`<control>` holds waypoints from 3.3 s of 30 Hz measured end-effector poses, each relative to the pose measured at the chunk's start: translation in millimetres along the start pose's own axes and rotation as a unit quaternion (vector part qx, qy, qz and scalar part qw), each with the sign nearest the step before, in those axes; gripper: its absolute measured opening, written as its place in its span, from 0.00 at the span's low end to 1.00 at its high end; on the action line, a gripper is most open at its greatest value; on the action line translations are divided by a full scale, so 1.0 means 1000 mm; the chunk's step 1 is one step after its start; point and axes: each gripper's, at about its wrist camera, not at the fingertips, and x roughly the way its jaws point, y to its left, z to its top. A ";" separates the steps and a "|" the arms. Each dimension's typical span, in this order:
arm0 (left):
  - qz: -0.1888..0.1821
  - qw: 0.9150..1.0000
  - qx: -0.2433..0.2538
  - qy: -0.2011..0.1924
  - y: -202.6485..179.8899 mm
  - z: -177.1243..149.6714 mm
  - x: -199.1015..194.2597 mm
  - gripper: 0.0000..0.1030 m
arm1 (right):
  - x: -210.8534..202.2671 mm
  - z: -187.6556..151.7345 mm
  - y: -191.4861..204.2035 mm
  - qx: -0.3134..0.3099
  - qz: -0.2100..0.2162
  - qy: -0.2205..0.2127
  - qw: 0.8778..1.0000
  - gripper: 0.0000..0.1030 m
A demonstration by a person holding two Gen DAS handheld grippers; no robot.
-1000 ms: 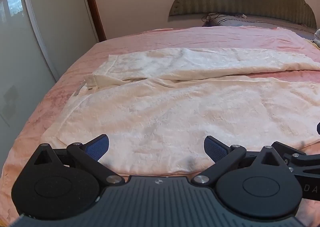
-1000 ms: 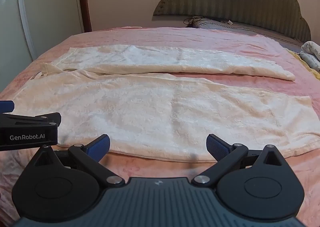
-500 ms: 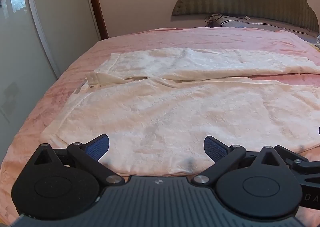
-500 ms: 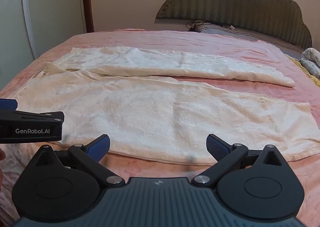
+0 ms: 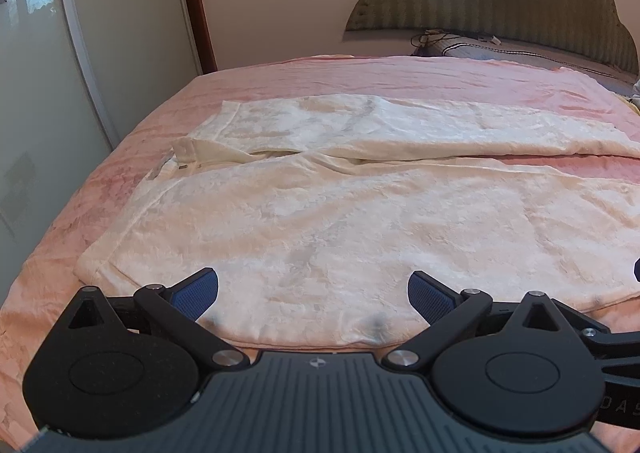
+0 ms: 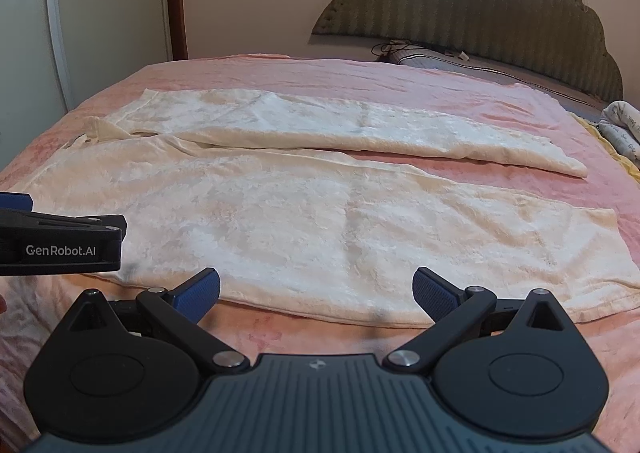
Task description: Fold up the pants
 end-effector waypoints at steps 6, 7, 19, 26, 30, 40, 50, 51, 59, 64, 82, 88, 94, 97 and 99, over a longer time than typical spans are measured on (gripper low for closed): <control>0.001 1.000 0.000 0.005 0.001 0.000 0.002 1.00 | 0.000 -0.001 0.000 -0.001 0.003 0.000 1.000 1.00; 0.001 1.000 0.000 0.005 0.002 0.000 0.003 1.00 | 0.000 -0.001 0.000 -0.001 0.004 -0.001 1.000 1.00; 0.000 1.000 0.006 0.006 0.002 0.001 0.005 1.00 | 0.000 -0.001 -0.001 0.001 0.013 -0.004 1.000 1.00; 0.001 1.000 0.006 0.006 0.001 0.000 0.006 1.00 | 0.001 -0.001 -0.001 0.001 0.015 -0.002 1.000 1.00; 0.001 1.000 0.004 0.009 0.002 0.000 0.008 1.00 | 0.001 0.000 0.000 -0.002 0.015 -0.004 1.000 1.00; 0.002 1.000 0.007 0.010 0.002 0.001 0.010 1.00 | 0.001 -0.001 0.002 -0.010 0.017 -0.010 1.000 1.00; 0.000 1.000 0.008 0.013 0.002 0.002 0.012 1.00 | 0.001 0.001 0.001 -0.014 0.017 -0.016 1.000 1.00; 0.001 1.000 0.008 0.014 0.002 0.002 0.012 1.00 | 0.002 0.001 0.001 -0.014 0.017 -0.015 1.000 1.00; 0.001 1.000 0.008 0.019 0.004 0.004 0.022 1.00 | 0.006 0.008 0.000 -0.018 0.021 -0.013 1.000 1.00; 0.000 1.000 0.008 0.030 0.007 0.005 0.034 1.00 | 0.016 0.016 -0.002 -0.016 0.031 -0.001 0.999 1.00; 0.041 0.998 -0.034 0.027 0.069 0.072 0.070 1.00 | 0.173 0.200 0.012 -0.194 0.147 -0.074 0.967 1.00; 0.067 0.996 -0.025 0.045 0.084 0.097 0.094 1.00 | 0.295 0.253 0.025 -0.170 0.207 0.008 0.963 1.00; 0.066 0.995 -0.031 0.073 0.089 0.128 0.131 1.00 | 0.362 0.276 0.036 -0.184 0.278 0.036 0.942 0.83; 0.073 0.994 -0.028 0.072 0.087 0.149 0.155 1.00 | 0.383 0.275 0.044 -0.207 0.298 0.075 0.929 0.57; 0.081 0.994 -0.021 0.067 0.084 0.164 0.171 1.00 | 0.382 0.274 0.043 -0.210 0.321 0.067 0.921 0.32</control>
